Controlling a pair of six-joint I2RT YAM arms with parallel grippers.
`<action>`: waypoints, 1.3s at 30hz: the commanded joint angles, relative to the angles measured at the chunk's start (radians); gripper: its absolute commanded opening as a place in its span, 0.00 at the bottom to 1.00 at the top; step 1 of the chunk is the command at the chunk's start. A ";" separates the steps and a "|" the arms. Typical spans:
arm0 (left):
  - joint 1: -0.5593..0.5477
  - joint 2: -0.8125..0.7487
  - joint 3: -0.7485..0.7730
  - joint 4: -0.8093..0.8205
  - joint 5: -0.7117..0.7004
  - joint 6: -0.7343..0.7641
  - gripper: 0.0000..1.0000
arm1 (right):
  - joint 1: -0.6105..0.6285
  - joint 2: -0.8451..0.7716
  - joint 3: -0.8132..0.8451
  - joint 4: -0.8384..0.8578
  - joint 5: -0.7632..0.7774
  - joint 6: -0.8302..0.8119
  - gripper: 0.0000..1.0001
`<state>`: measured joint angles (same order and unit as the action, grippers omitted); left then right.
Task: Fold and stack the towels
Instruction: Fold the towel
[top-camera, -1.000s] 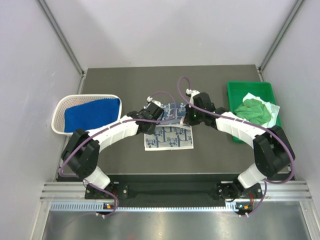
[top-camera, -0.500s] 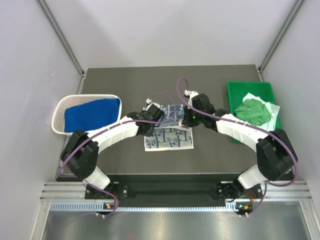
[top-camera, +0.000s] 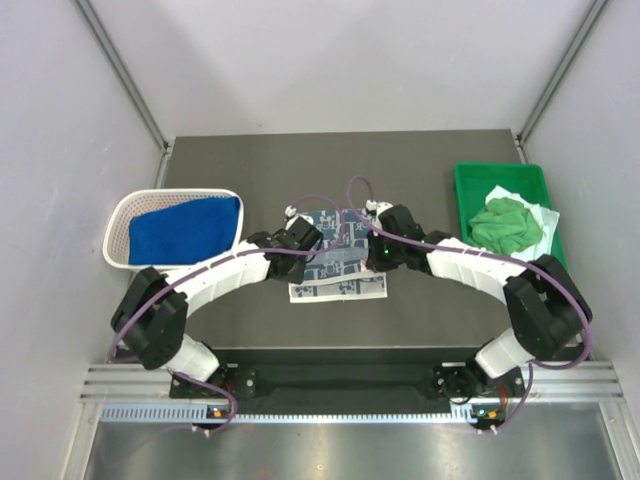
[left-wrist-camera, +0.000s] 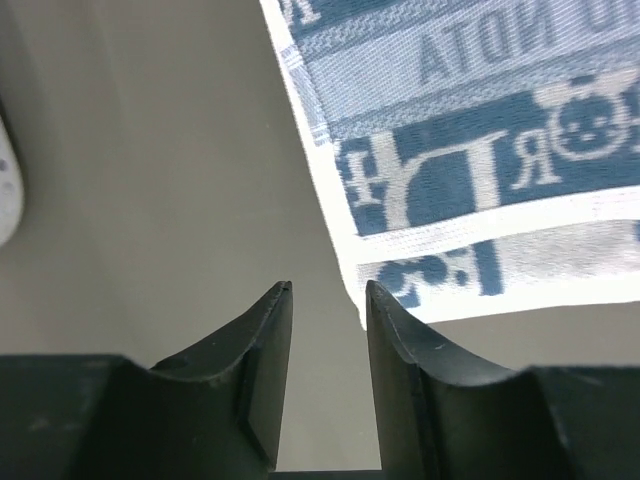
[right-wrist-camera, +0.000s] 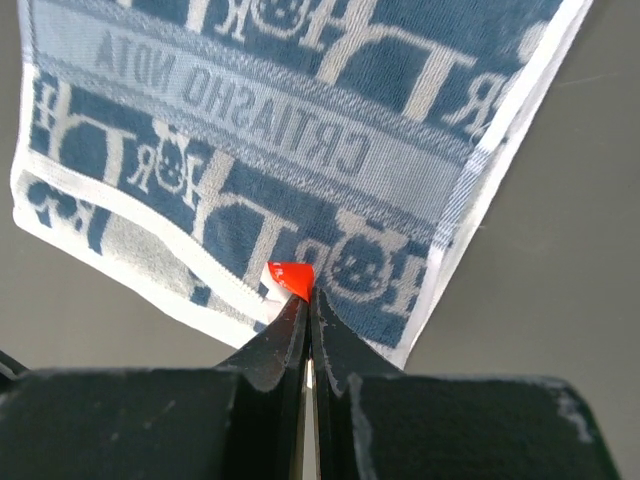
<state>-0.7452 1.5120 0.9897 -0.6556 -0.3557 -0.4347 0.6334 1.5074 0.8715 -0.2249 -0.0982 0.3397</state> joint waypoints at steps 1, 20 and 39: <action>-0.002 -0.070 -0.028 0.059 0.043 -0.078 0.41 | 0.029 0.011 -0.005 0.061 0.003 0.018 0.00; 0.015 -0.085 -0.206 0.324 0.077 -0.469 0.46 | 0.051 0.028 -0.017 0.079 0.006 0.030 0.00; 0.095 -0.036 -0.226 0.347 0.116 -0.440 0.48 | 0.052 0.008 0.081 0.021 0.008 0.012 0.00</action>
<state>-0.6579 1.4696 0.7715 -0.3511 -0.2478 -0.8772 0.6659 1.5349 0.8997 -0.2089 -0.0948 0.3595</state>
